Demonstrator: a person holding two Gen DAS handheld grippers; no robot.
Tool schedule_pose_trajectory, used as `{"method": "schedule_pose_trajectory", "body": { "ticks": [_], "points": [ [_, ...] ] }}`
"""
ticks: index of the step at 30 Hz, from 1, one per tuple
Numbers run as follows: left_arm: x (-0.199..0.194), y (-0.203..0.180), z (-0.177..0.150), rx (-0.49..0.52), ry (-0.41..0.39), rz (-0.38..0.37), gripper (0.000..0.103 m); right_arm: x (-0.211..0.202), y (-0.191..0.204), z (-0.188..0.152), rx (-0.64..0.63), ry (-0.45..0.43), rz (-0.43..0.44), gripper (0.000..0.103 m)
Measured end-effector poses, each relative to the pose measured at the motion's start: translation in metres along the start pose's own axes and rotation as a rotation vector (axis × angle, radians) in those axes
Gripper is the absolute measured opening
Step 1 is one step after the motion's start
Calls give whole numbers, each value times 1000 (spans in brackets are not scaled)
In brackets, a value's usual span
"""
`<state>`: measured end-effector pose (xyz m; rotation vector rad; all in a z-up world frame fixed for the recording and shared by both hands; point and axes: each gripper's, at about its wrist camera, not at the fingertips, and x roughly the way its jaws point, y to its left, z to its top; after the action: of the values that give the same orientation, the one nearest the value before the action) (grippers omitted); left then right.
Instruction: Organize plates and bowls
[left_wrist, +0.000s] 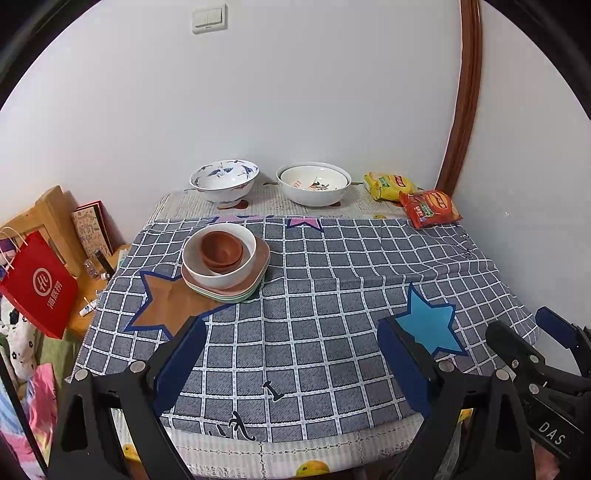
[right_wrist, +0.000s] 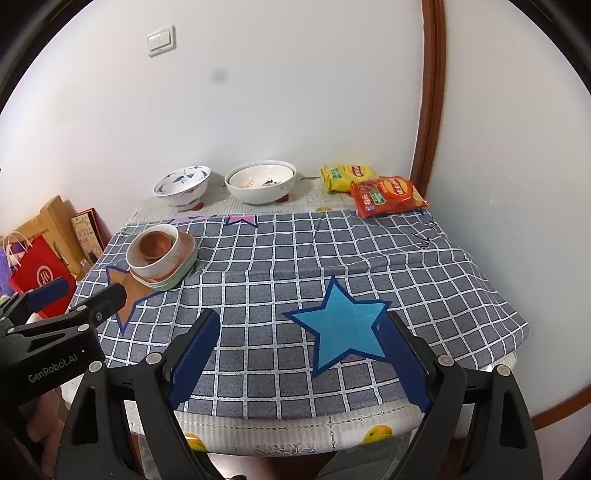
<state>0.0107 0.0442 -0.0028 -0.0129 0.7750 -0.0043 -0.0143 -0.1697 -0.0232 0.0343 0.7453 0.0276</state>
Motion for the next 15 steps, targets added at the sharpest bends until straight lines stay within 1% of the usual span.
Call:
{"method": "schedule_pose_trajectory", "body": {
  "ticks": [15],
  "points": [
    [-4, -3, -2, 7, -5, -6, 94, -1, -2, -2, 13, -6, 3, 87]
  ]
}}
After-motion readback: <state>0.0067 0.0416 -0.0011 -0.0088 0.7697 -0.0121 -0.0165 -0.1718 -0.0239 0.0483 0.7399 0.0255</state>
